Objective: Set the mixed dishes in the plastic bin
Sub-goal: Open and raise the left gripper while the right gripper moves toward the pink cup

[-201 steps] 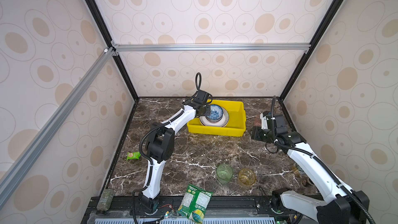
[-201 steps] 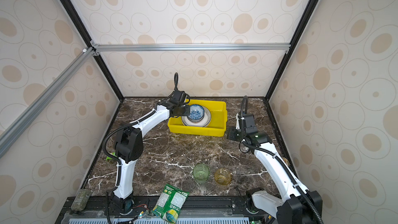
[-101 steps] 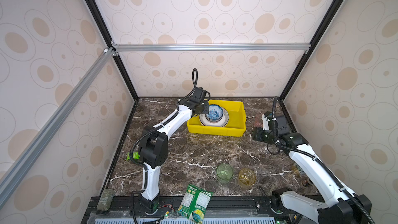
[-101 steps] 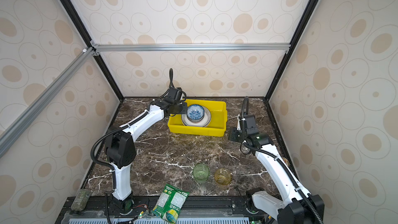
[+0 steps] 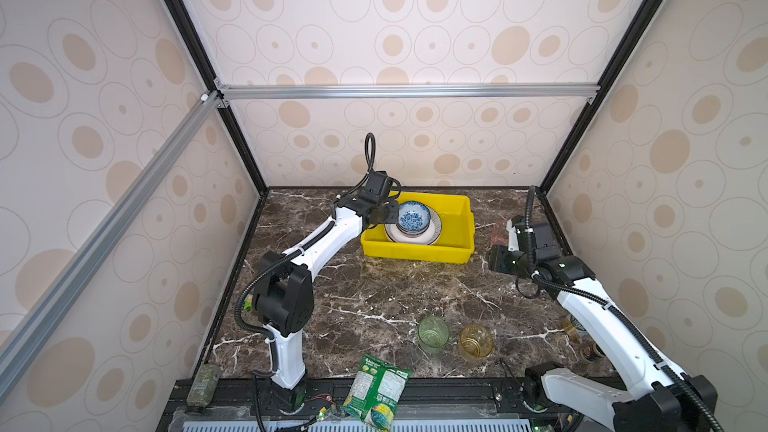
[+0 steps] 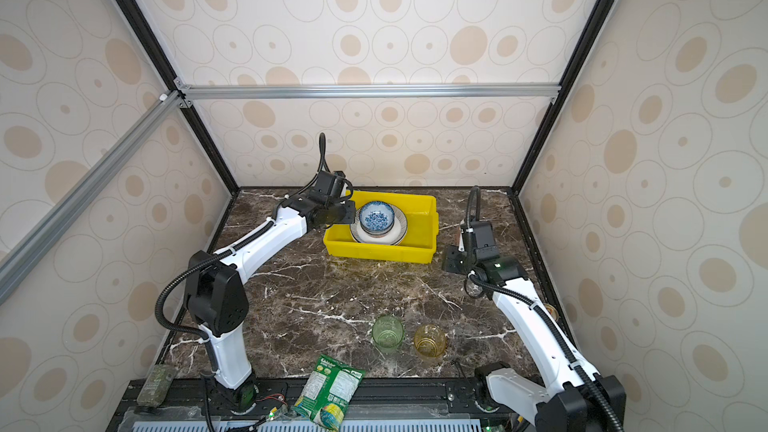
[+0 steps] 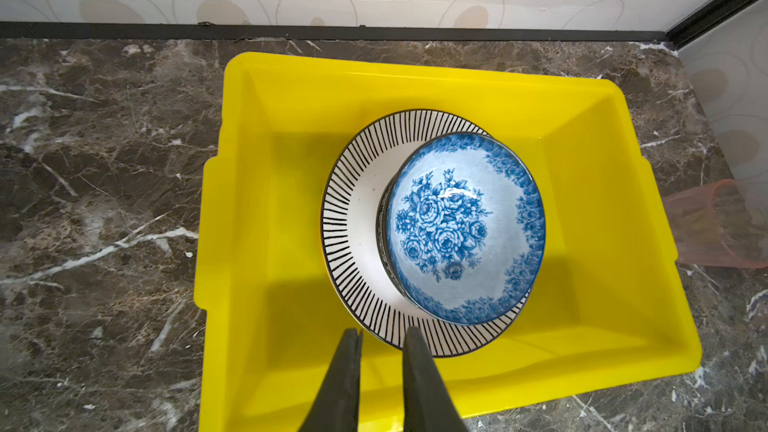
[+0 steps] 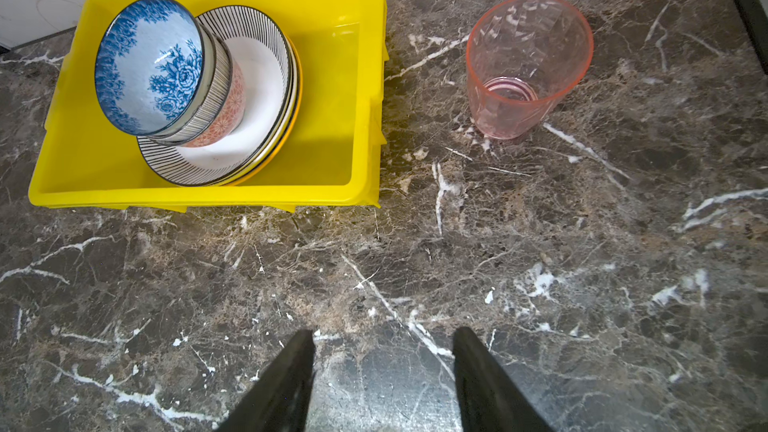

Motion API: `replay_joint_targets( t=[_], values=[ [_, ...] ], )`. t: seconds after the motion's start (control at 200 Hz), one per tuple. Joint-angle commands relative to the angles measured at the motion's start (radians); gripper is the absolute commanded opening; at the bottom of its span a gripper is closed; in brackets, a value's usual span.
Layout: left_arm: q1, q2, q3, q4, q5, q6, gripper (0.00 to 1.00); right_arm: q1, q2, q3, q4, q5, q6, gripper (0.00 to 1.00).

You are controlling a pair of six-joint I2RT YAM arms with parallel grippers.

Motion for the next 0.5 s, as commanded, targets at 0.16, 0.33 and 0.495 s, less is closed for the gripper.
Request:
replay_joint_targets(
  t=[0.16,0.33,0.495],
  values=[
    [-0.004,-0.115,-0.071,-0.002,-0.002,0.032,0.22,-0.005,0.045,0.051,-0.011,0.084,-0.013,0.57],
    [-0.004,-0.171,-0.133,0.004,-0.017,0.048,0.23,-0.018,0.094,0.083,0.006,0.087,-0.015,0.57],
    [-0.004,-0.223,-0.187,0.002,-0.05,0.067,0.24,-0.054,0.136,0.108,0.023,0.072,-0.01,0.57]
  ],
)
